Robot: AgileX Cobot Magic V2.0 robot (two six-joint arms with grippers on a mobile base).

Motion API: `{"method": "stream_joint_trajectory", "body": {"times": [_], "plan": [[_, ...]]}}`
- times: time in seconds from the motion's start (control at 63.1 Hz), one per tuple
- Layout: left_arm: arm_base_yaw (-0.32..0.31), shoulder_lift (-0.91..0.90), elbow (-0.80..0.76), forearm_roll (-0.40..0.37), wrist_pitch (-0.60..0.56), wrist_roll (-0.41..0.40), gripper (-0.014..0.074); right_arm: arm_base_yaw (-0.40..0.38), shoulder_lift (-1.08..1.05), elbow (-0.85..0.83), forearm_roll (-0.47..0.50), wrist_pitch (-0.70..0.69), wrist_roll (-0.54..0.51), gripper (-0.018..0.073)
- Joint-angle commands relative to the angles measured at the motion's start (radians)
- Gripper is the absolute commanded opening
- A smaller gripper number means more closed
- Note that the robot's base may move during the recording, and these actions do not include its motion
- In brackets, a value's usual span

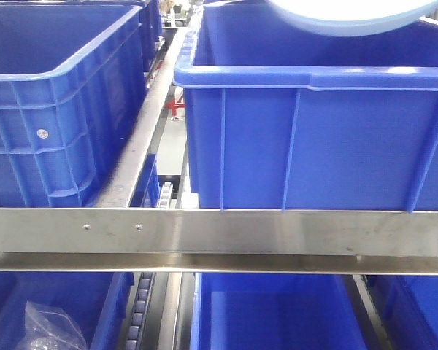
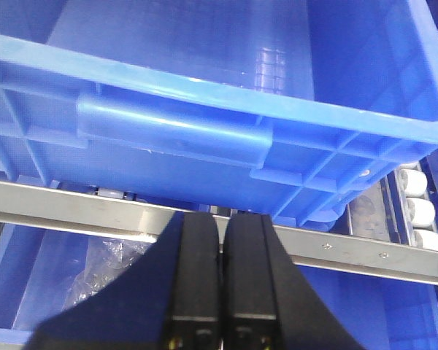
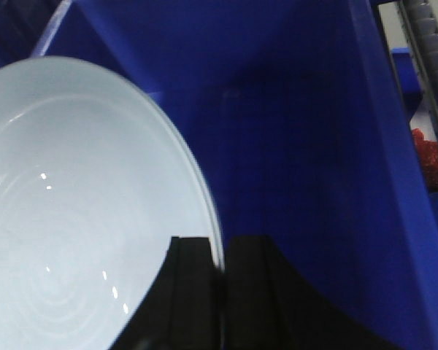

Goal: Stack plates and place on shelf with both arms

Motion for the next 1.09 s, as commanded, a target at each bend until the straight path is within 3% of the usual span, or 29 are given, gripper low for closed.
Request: {"method": "stream_joint_trajectory", "body": {"times": [0.0, 0.079, 0.238, 0.333, 0.587, 0.666, 0.777, 1.078], "plan": [[0.002, -0.001, -0.028, 0.000, -0.075, -0.009, 0.0089, -0.004, 0.081, -0.111, 0.009, -0.107, -0.004, 0.0062], [0.002, -0.001, -0.028, 0.000, -0.075, -0.009, 0.0089, -0.004, 0.159, -0.168, 0.009, -0.111, -0.004, 0.0108], [0.002, -0.001, -0.028, 0.000, -0.075, -0.009, 0.0089, -0.004, 0.247, -0.235, 0.009, -0.154, -0.004, 0.0397], [0.002, -0.001, -0.028, 0.000, -0.075, -0.009, 0.0089, -0.007, 0.266, -0.255, 0.009, -0.173, -0.004, 0.0482], [0.002, -0.001, -0.028, 0.000, -0.075, -0.009, 0.0089, -0.009, 0.237, -0.246, 0.009, -0.150, -0.004, 0.0391], [0.002, -0.001, -0.028, 0.000, -0.075, -0.009, 0.0089, -0.015, 0.181, -0.210, 0.009, -0.161, -0.004, 0.0286], [0.002, -0.001, -0.028, 0.000, -0.075, -0.009, 0.0089, -0.035, 0.077, -0.108, 0.008, -0.205, -0.004, 0.0041], [0.002, -0.001, -0.028, 0.000, -0.075, -0.009, 0.0089, -0.060, -0.316, 0.307, -0.015, -0.301, -0.004, 0.0048]]}}
